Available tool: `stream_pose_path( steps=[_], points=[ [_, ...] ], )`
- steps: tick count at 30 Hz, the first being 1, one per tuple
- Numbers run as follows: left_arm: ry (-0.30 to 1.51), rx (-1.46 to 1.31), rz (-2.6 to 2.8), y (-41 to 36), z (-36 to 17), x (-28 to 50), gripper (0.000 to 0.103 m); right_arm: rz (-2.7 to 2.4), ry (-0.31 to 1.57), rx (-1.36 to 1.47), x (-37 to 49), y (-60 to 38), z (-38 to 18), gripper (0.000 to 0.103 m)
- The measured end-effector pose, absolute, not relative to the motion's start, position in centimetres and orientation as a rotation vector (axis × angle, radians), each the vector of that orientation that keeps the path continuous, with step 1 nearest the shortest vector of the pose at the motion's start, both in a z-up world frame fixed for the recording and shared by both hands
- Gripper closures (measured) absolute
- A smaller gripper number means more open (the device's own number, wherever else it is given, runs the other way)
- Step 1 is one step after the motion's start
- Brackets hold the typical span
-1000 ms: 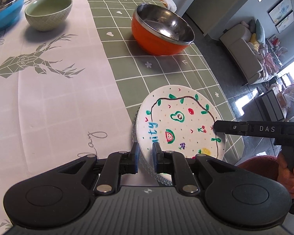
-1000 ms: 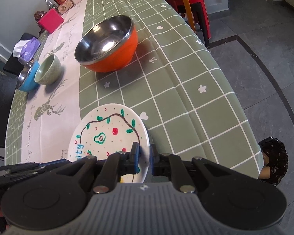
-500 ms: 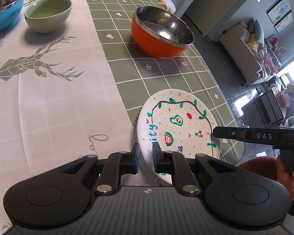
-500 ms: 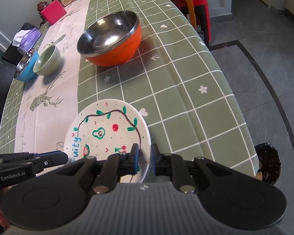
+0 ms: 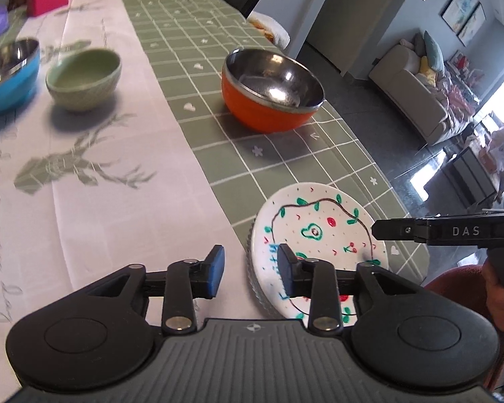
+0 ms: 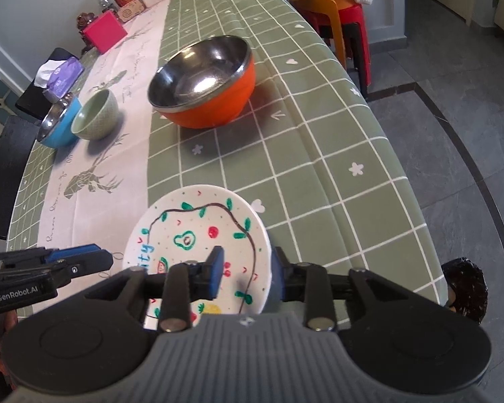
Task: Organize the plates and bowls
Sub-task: 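Open the left gripper to release the Fruity plate on the stack, then grasp the rim of the orange steel bowl with the left gripper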
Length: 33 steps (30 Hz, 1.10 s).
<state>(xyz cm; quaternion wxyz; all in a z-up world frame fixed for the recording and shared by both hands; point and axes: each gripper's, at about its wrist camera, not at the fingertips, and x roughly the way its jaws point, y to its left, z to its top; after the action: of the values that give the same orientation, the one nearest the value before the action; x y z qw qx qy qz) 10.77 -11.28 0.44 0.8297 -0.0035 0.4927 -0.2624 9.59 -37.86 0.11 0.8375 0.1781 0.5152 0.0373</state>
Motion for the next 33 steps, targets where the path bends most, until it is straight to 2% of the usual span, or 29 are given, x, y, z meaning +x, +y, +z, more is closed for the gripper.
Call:
stream_pose_path(
  steps=[3, 10, 19, 27, 33],
  points=[
    [1.019, 0.025, -0.562, -11.5, 1.1, 11.1, 0.056, 0.094, 1.074, 0.372, 9.8, -37.5, 0.3, 0.068],
    [0.947, 0.020, -0.581, -11.8, 2.5, 13.3, 0.055, 0.108, 1.036, 0.414, 11.3, -37.3, 0.7, 0.068],
    [0.854, -0.070, -0.565, -12.8, 3.9, 18.2, 0.053, 0.024, 0.871, 0.482, 16.3, -38.4, 2.6, 0.065],
    [0.894, -0.016, -0.549, -14.6, 2.3, 22.1, 0.048, -0.055, 0.831, 0.476, 21.2, -38.7, 1.6, 0.065],
    [0.917, 0.026, -0.570, -16.1, 1.2, 24.1, 0.048, -0.059, 0.850, 0.445, 22.5, -38.9, 0.8, 0.070]
  ],
)
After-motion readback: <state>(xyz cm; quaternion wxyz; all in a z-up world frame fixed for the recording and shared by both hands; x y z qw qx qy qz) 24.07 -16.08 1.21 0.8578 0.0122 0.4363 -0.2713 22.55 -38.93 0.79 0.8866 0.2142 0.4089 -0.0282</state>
